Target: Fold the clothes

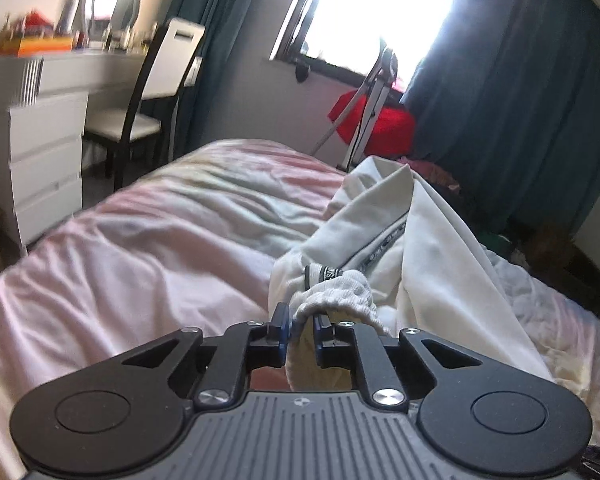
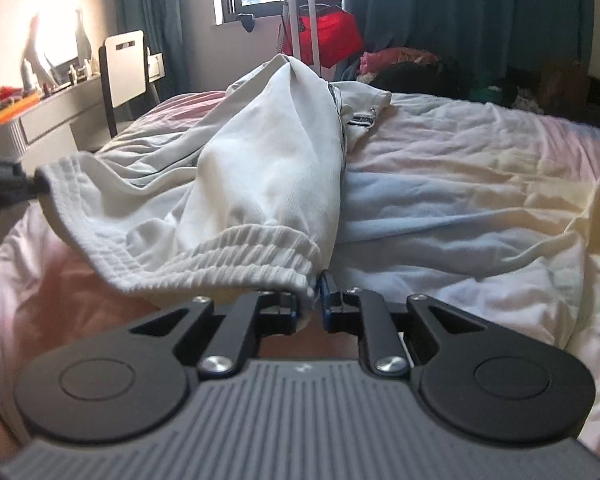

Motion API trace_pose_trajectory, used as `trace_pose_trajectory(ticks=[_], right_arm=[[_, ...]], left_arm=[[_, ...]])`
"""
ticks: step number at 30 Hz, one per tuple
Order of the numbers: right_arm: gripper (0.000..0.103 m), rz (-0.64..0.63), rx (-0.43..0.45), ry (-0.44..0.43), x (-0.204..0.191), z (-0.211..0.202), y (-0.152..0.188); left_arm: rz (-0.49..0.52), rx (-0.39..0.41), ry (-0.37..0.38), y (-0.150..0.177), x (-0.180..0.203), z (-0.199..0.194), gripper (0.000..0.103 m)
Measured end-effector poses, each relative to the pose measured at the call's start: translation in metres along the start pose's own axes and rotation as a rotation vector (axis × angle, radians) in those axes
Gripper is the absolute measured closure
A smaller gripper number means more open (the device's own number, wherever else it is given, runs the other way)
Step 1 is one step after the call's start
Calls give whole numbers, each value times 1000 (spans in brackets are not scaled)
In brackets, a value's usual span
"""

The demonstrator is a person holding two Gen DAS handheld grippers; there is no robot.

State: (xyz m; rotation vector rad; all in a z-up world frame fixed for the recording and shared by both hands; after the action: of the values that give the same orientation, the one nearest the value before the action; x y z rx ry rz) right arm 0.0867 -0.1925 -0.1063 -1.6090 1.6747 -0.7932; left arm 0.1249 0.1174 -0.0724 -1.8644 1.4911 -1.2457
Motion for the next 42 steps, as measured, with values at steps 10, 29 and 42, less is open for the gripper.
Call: trace_pose_trajectory(ticks=[10, 29, 42], right_arm=[[35, 59, -23, -53, 7, -16, 0], [33, 372, -17, -265, 32, 3, -13], [32, 550, -113, -341, 28, 60, 10]], left_arm=[[-28, -47, -31, 2, -7, -32, 27], [-60, -92, -58, 7, -6, 21, 16], [-31, -142, -109, 28, -13, 68, 44]])
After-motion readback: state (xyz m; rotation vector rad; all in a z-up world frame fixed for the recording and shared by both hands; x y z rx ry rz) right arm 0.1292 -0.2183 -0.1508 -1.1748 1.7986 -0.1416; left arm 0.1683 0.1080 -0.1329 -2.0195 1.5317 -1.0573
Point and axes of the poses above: each gripper's, at about its wrist camera, not at the fingertips, and z roughly the way its jaws point, x to its right, y to its underside, the point moved 8 cm from there along z, roughly the way its jaws point, and after that the axes turned 4 degrees about y, right-handed, at the moved point
